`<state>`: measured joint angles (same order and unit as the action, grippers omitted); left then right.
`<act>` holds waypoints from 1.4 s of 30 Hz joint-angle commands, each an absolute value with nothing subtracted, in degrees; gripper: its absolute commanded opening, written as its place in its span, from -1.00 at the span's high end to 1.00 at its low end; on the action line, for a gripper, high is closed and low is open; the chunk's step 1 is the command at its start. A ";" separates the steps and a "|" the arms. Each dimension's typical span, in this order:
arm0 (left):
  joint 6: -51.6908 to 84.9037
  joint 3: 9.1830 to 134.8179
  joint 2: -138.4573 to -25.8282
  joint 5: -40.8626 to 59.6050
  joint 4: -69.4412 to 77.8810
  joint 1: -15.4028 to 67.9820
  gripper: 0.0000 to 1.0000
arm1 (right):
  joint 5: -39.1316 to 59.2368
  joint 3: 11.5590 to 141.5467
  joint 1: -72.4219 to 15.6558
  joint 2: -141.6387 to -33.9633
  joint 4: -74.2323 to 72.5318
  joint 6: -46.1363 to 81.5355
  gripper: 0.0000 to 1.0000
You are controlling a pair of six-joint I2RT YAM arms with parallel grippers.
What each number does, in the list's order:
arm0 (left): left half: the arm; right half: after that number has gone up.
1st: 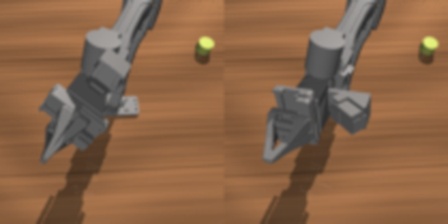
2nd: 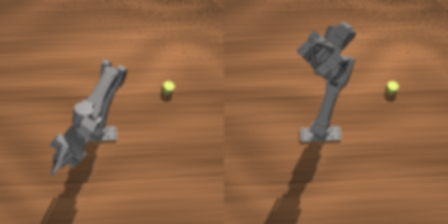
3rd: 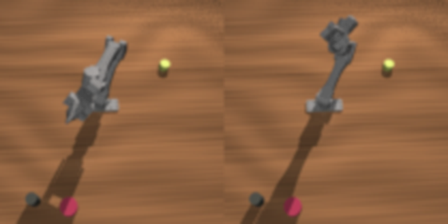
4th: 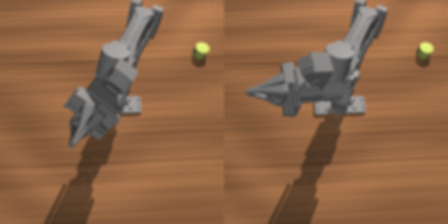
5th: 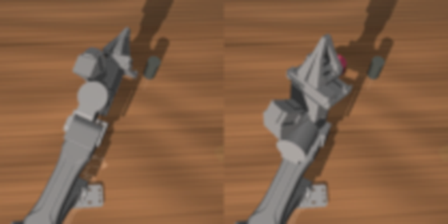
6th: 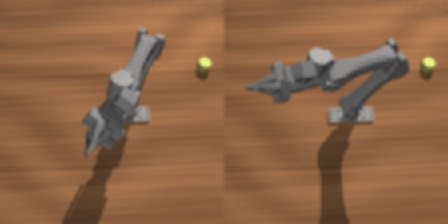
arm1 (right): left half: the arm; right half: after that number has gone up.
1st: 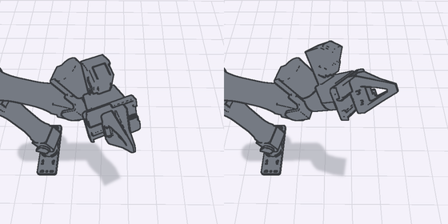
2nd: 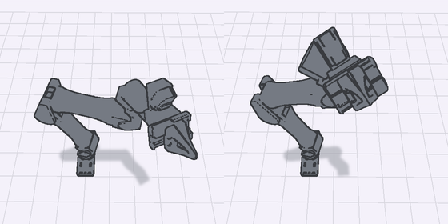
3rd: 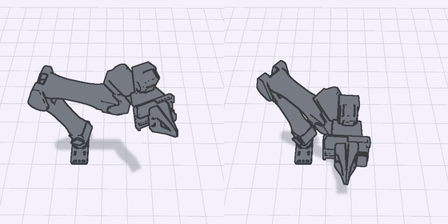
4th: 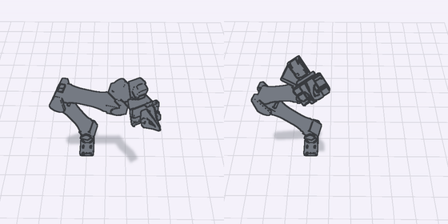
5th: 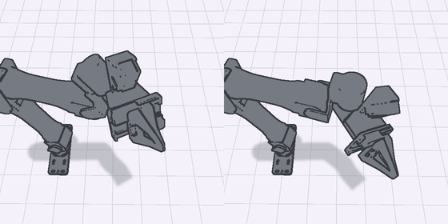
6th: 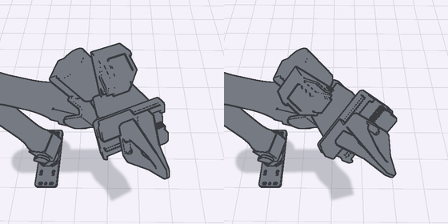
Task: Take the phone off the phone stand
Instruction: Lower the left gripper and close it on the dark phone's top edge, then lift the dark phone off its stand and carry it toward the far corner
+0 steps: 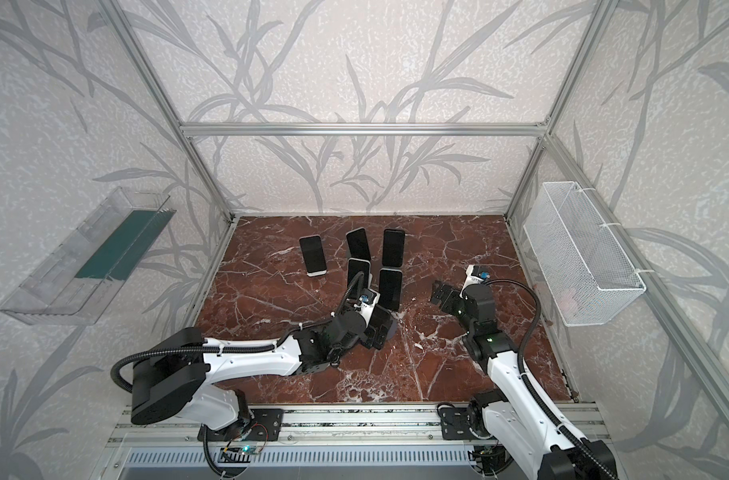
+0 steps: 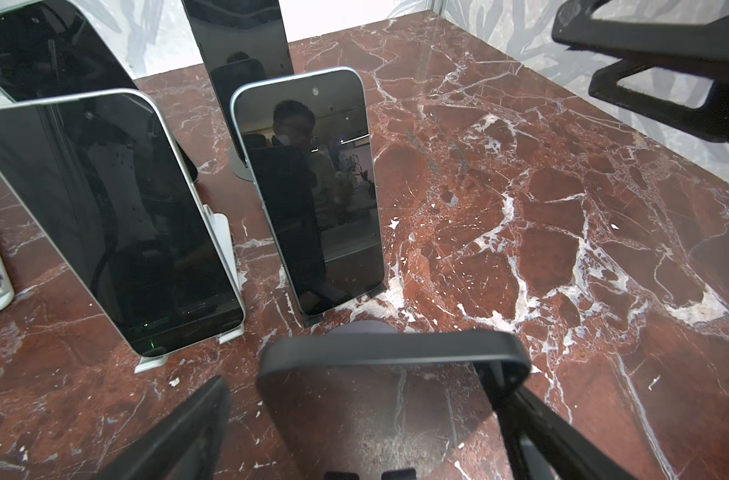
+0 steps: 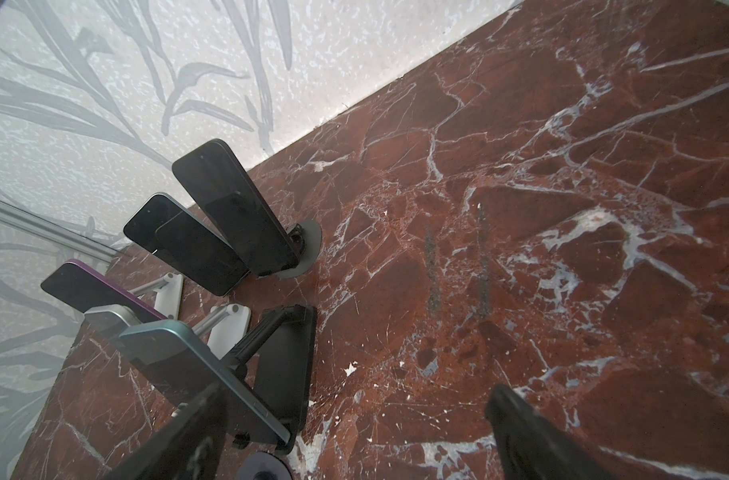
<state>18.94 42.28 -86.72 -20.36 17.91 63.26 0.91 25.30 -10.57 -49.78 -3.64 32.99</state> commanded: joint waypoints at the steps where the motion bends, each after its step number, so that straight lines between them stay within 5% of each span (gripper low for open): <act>1: 19.67 43.07 -87.54 -20.97 21.29 63.45 -0.98 | 1.04 25.14 -10.81 -49.17 -4.68 32.87 -0.93; 42: 14.42 43.98 -84.69 -21.45 18.73 63.13 -0.43 | 1.59 25.14 -10.99 -48.56 -4.57 33.40 -0.93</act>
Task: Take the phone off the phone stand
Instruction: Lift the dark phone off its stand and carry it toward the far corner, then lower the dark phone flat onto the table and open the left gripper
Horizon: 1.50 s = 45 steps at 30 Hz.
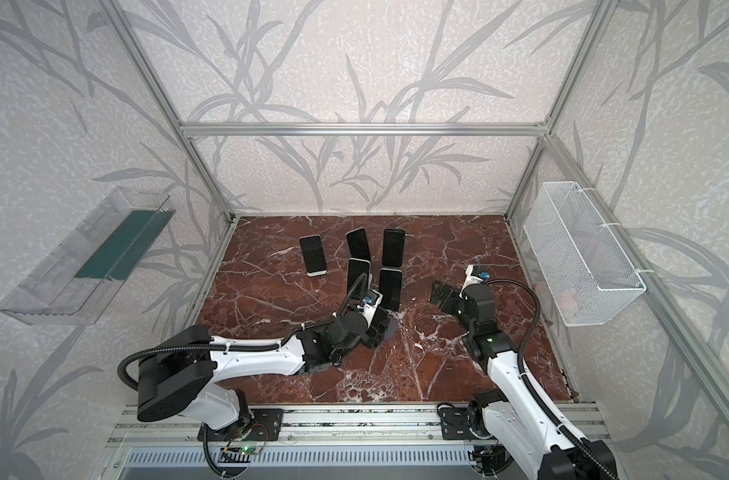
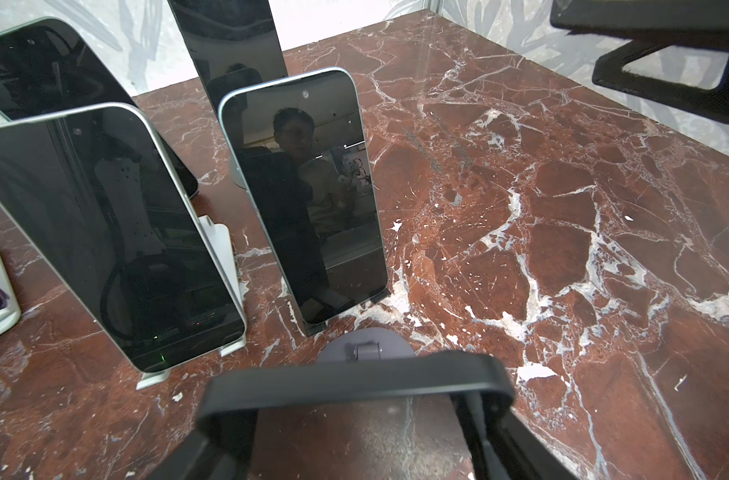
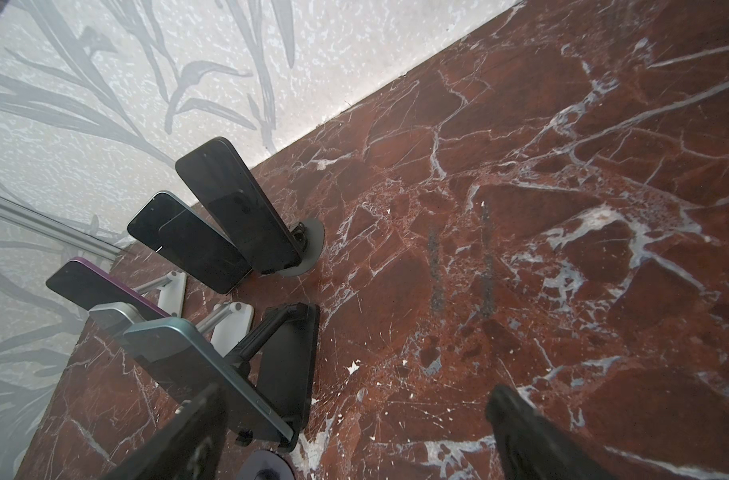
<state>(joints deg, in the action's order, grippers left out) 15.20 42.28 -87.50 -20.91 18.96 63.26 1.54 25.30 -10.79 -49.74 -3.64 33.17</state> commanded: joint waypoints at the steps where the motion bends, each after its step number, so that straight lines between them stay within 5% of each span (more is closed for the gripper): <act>1: 14.33 44.00 -84.25 -21.21 18.64 63.17 -0.43 | 1.65 25.14 -10.99 -48.52 -4.57 33.39 -0.93; 21: 11.30 48.46 -73.51 -27.57 5.85 59.76 -0.37 | 4.03 24.87 -11.07 -46.46 -4.95 33.99 -0.92; 33: 10.22 58.25 -64.42 -25.39 -17.39 41.04 -0.37 | 6.42 24.52 -11.25 -44.48 -4.92 35.59 -0.92; 45: 8.76 67.06 -75.03 -9.79 -23.20 17.23 -0.44 | 8.25 23.18 -14.65 -44.34 -8.17 36.20 -0.91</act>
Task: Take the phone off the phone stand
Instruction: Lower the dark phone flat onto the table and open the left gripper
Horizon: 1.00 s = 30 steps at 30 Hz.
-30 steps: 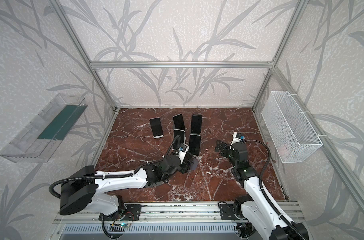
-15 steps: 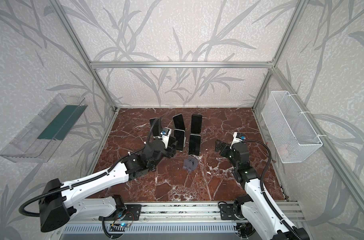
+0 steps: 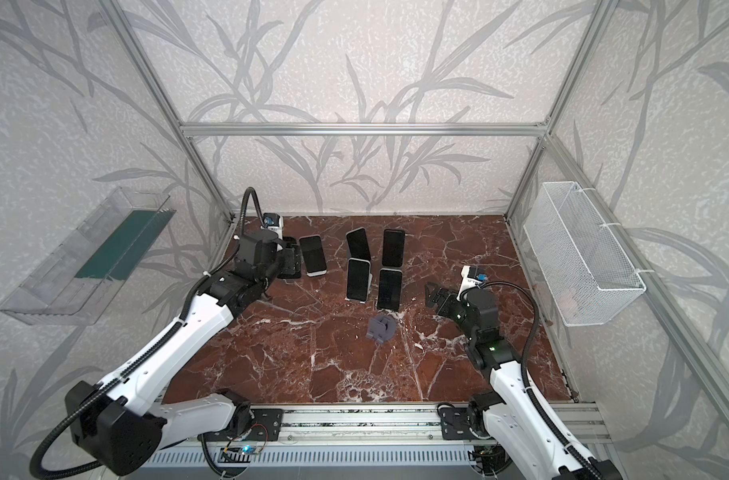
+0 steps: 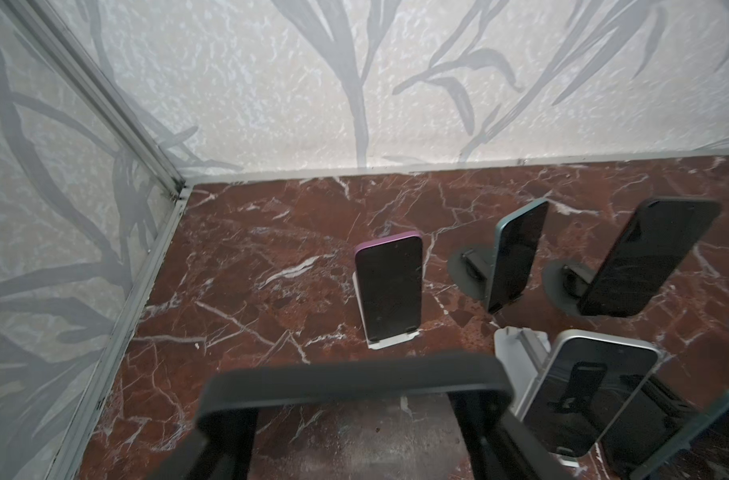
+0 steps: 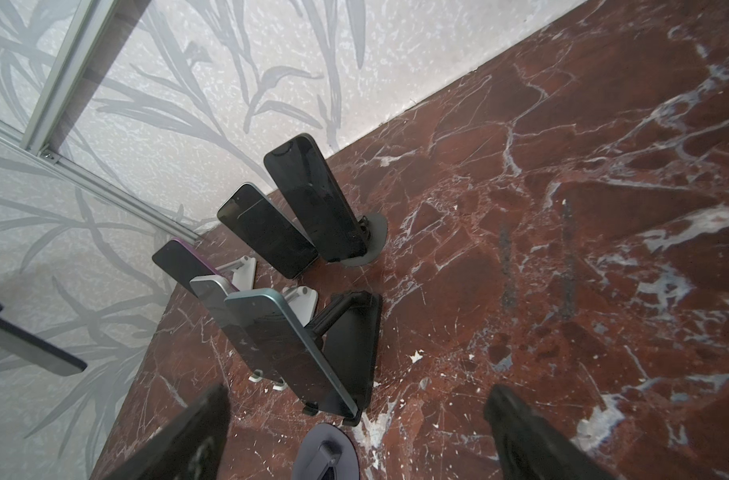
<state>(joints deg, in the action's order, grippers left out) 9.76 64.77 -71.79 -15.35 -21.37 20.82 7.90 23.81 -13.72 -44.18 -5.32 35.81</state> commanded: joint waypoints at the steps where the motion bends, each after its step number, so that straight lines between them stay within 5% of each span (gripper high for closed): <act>1: 9.04 67.76 -76.84 -7.42 -23.28 15.02 -0.44 | 8.18 23.45 -14.79 -44.68 -7.84 36.18 -0.91; 17: 2.70 98.79 -112.36 3.09 -36.27 1.86 -0.39 | 7.04 23.46 -14.77 -41.97 -6.33 36.20 -0.91; 30: -0.91 112.83 -126.29 -5.82 -46.84 1.48 -0.36 | 6.84 23.91 -14.86 -41.28 -5.27 35.42 -0.91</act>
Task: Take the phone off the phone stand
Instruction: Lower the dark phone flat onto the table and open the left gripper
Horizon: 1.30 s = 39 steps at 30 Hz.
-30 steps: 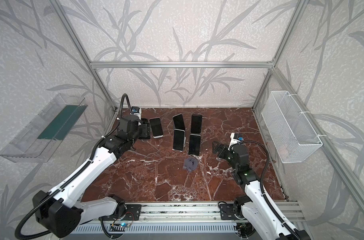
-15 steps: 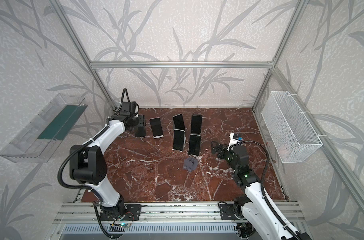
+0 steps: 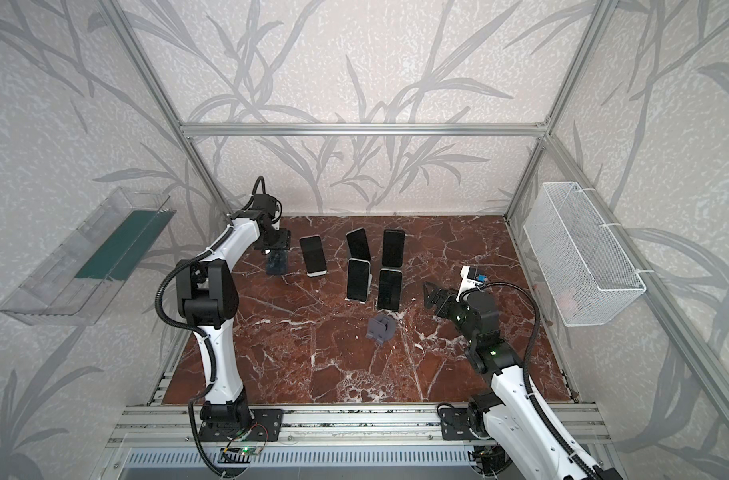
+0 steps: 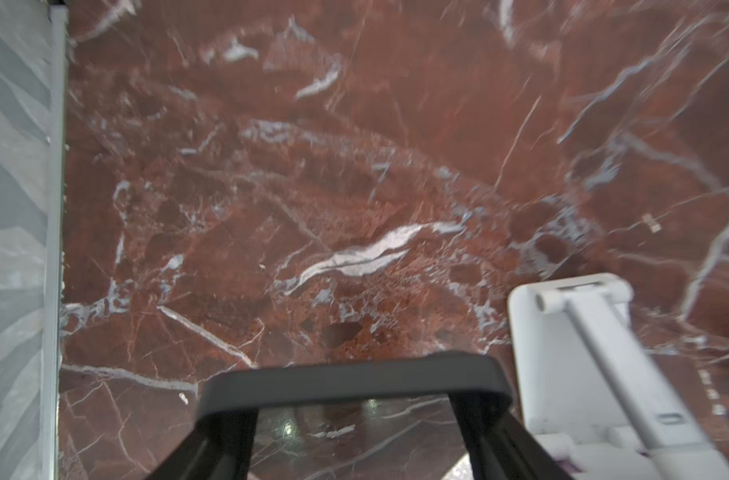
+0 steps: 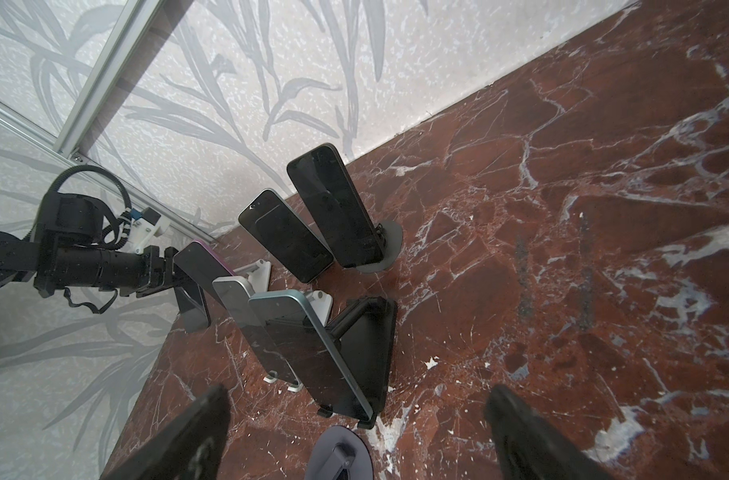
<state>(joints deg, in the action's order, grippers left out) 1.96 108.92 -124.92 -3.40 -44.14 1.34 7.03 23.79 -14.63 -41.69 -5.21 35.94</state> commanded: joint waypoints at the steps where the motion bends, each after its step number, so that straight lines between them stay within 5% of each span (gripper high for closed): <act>1: -1.26 114.12 -127.53 -6.23 -47.50 1.43 -0.36 | 7.06 23.96 -14.90 -41.39 -5.30 35.43 -0.91; 9: -2.64 123.35 -136.22 -5.81 -52.31 0.63 -0.38 | 7.06 24.04 -14.94 -41.49 -5.28 35.16 -0.91; 39: 2.50 124.28 -142.93 2.37 -58.80 0.00 -0.47 | 6.16 24.11 -16.70 -44.25 -6.24 34.98 -0.91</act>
<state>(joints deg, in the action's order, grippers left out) 2.31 123.66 -141.01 1.61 -56.01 0.19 6.94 23.79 -16.43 -43.92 -4.97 35.51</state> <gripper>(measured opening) 0.738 0.955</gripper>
